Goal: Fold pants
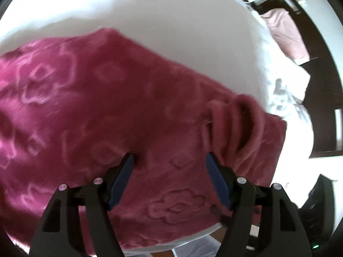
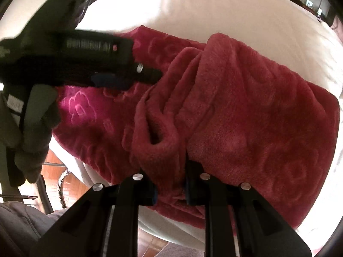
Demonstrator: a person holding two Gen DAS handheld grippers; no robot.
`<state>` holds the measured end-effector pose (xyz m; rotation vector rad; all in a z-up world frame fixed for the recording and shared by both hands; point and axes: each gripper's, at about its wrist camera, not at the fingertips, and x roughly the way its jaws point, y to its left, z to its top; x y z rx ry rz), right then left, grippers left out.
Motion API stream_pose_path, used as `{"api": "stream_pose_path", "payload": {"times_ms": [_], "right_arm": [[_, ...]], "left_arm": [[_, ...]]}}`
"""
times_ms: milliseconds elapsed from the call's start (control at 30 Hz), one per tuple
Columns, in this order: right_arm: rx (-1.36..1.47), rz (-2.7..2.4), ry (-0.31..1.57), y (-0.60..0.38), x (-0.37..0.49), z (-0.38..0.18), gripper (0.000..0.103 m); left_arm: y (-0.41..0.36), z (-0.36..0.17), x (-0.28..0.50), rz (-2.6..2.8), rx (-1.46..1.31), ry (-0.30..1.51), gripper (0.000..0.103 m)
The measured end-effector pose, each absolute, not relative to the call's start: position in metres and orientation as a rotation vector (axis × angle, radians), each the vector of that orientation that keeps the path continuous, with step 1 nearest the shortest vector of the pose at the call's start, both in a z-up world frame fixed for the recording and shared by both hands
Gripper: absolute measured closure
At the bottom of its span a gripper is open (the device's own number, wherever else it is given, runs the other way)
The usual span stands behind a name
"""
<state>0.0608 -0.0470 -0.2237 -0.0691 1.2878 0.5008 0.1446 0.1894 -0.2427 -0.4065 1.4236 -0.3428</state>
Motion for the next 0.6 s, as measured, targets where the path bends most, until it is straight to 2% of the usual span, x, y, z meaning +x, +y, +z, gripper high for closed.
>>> {"api": "stream_pose_path", "payload": {"times_ms": [200, 300, 433, 467, 500, 533, 600], "right_arm": [[-0.084, 0.505, 1.288, -0.043, 0.059, -0.223, 0.085], [-0.101, 0.515, 1.28, -0.04, 0.059, -0.222, 0.085], [-0.124, 0.528, 1.266, -0.031, 0.056, -0.223, 0.085], [-0.126, 0.532, 1.264, -0.029, 0.055, -0.223, 0.085], [-0.129, 0.534, 1.262, -0.028, 0.054, -0.222, 0.085], [-0.131, 0.536, 1.259, -0.027, 0.053, -0.221, 0.085], [-0.119, 0.552, 1.254, -0.025, 0.053, -0.216, 0.085]], "left_arm": [[0.168, -0.238, 0.157, -0.502, -0.55, 1.383, 0.028], [0.143, -0.237, 0.161, -0.592, -0.549, 1.389, 0.02], [0.119, -0.244, 0.163, -0.64, -0.491, 1.434, 0.018], [0.115, -0.25, 0.165, -0.639, -0.475, 1.467, 0.021], [0.112, -0.254, 0.167, -0.635, -0.464, 1.496, 0.042], [0.111, -0.257, 0.169, -0.615, -0.442, 1.526, 0.066], [0.118, -0.257, 0.17, -0.589, -0.434, 1.542, 0.077]]}}
